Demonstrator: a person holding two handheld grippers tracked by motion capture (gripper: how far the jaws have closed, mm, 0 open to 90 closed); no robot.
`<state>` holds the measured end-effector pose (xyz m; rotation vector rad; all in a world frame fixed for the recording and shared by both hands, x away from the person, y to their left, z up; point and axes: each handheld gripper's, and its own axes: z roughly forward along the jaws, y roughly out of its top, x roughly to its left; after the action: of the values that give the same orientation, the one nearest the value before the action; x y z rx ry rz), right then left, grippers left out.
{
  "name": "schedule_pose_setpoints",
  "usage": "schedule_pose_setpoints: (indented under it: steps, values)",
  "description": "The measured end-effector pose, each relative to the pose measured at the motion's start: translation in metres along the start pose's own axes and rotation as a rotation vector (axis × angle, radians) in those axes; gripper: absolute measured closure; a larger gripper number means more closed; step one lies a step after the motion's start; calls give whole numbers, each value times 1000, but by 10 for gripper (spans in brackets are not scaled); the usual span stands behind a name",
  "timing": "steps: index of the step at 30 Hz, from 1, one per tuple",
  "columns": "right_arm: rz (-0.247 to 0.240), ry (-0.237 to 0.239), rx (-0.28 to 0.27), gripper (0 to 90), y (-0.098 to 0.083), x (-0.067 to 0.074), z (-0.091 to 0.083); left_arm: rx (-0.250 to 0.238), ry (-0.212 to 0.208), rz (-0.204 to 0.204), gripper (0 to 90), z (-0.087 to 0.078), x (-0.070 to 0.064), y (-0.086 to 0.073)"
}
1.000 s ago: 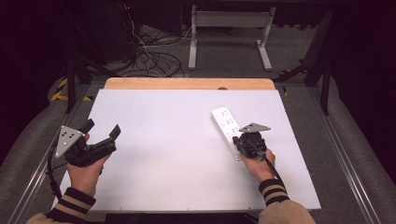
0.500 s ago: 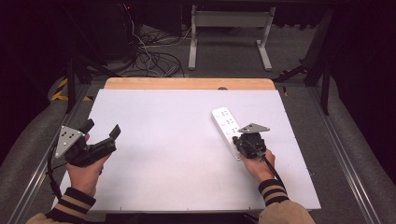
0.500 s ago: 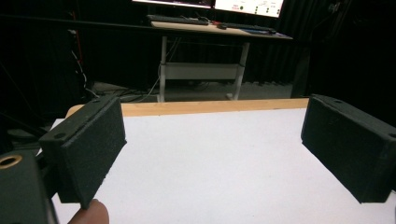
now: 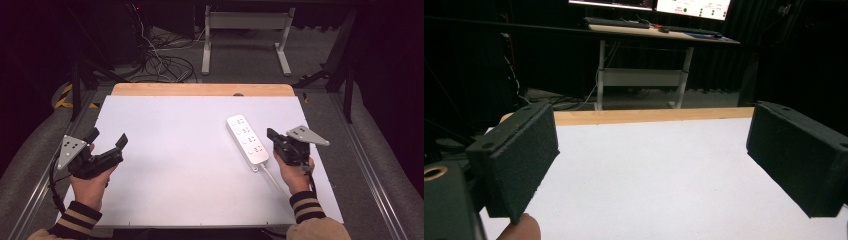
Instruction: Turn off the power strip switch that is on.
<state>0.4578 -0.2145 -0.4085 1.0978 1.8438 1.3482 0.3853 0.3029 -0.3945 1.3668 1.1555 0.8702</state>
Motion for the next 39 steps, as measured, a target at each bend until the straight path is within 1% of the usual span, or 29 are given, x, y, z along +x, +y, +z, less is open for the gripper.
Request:
schedule_pose_setpoints:
  steps: [1,3,4,5,6,7,8,9,10,11,13,16,23,26,27,28,29,30,31,32,33,34,39]
  values:
    - [0,0,0,900,0,0,0,2,0,-1,69,0,0,0]
    - [16,-1,-57,899,1,-5,-17,2,3,-3,69,0,0,0]
    - [38,-9,-116,900,1,-12,-34,3,4,-2,69,0,0,0]
    - [38,-9,-116,900,1,-12,-34,1,6,-4,69,0,0,0]
    - [56,-17,-148,900,1,-15,-41,0,7,-3,69,0,0,0]
    - [63,-38,-196,900,1,-19,-55,0,9,-1,69,-1,0,0]
    - [63,-38,-196,900,1,-19,-55,0,10,-1,69,-1,0,0]
    - [56,-49,-212,900,-1,-21,-60,0,11,0,69,-1,0,0]
    - [65,-52,-220,900,-3,-22,-64,-1,12,0,69,-1,0,0]
    - [64,-61,-230,900,-9,-21,-71,-2,11,-1,69,-1,0,0]
    - [57,-66,-234,900,-10,-21,-74,-3,11,-1,69,-1,0,0]
    - [55,-82,-270,900,-8,-20,-76,0,11,2,69,0,-1,0]
    - [50,-103,-256,900,-10,-23,-72,-1,9,2,70,0,0,0]
    - [48,-95,-252,897,-11,-24,-70,-3,7,1,70,0,0,0]
    - [40,-83,-254,820,-12,-24,-70,-2,7,1,70,0,0,0]
    - [35,-64,-250,621,-13,-24,-68,-1,6,1,70,0,0,0]
    - [16,-121,-247,353,-15,-22,-64,-1,6,1,70,0,-1,0]
    - [16,-121,-247,353,-15,-22,-64,-3,3,1,70,0,-1,0]
    - [15,-149,-263,205,-16,-22,-62,-3,1,1,69,0,-1,0]
    - [18,-173,-268,154,-15,-22,-61,-3,-1,2,69,0,-1,0]
    - [32,-178,-268,146,-15,-23,-61,-3,0,4,69,0,-1,0]
    - [30,-173,-268,108,-15,-24,-61,-3,0,3,68,0,-1,0]
    - [17,-178,-264,89,-16,-25,-60,-5,0,0,68,0,0,0]
